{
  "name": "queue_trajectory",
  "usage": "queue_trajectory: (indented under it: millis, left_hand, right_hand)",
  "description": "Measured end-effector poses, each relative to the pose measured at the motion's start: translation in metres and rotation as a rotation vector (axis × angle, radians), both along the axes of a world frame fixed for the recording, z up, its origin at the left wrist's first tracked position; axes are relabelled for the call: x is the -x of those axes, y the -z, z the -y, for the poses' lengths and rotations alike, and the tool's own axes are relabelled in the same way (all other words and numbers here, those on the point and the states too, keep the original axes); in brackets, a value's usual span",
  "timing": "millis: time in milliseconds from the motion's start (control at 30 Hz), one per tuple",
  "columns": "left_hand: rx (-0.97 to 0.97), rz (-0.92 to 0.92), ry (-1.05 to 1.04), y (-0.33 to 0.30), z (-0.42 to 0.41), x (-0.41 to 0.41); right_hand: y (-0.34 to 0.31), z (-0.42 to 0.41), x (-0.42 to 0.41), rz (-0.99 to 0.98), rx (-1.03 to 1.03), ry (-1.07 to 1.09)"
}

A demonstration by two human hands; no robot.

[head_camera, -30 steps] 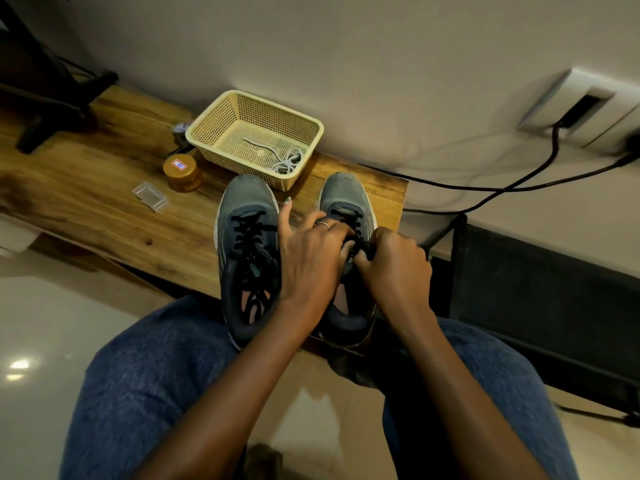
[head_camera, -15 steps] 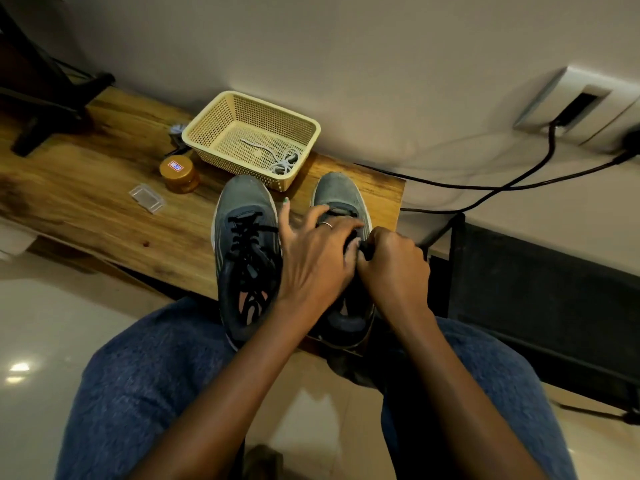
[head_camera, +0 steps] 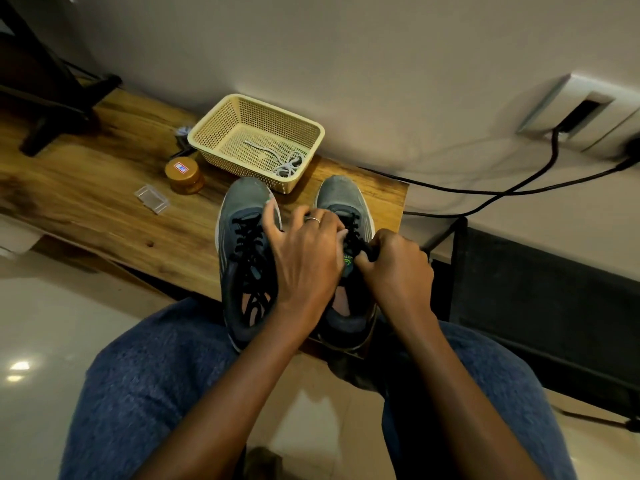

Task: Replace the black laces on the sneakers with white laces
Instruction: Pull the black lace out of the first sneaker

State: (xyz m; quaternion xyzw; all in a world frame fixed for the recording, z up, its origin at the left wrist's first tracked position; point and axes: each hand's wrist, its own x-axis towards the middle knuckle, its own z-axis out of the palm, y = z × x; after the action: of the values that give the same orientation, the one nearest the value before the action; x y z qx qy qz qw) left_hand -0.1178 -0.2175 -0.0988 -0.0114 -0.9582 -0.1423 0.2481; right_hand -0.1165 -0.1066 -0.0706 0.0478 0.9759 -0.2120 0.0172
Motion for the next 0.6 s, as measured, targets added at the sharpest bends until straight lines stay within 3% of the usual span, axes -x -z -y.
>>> queue_trajectory:
  millis: [100, 400, 600]
  left_hand:
    - [-0.023, 0.031, -0.032, 0.0011, -0.002, -0.0021]
    - [0.035, 0.088, 0.143, 0.0063, -0.0034, 0.0009]
    - [0.015, 0.029, 0.017, 0.0048, -0.0033, 0.0011]
  right_hand:
    - [0.0004, -0.0003, 0.0004, 0.003, -0.018, -0.005]
    - [-0.0016, 0.0005, 0.0007, 0.006, -0.04, -0.03]
    - [-0.0005, -0.0013, 0.0028, 0.0, -0.011, -0.001]
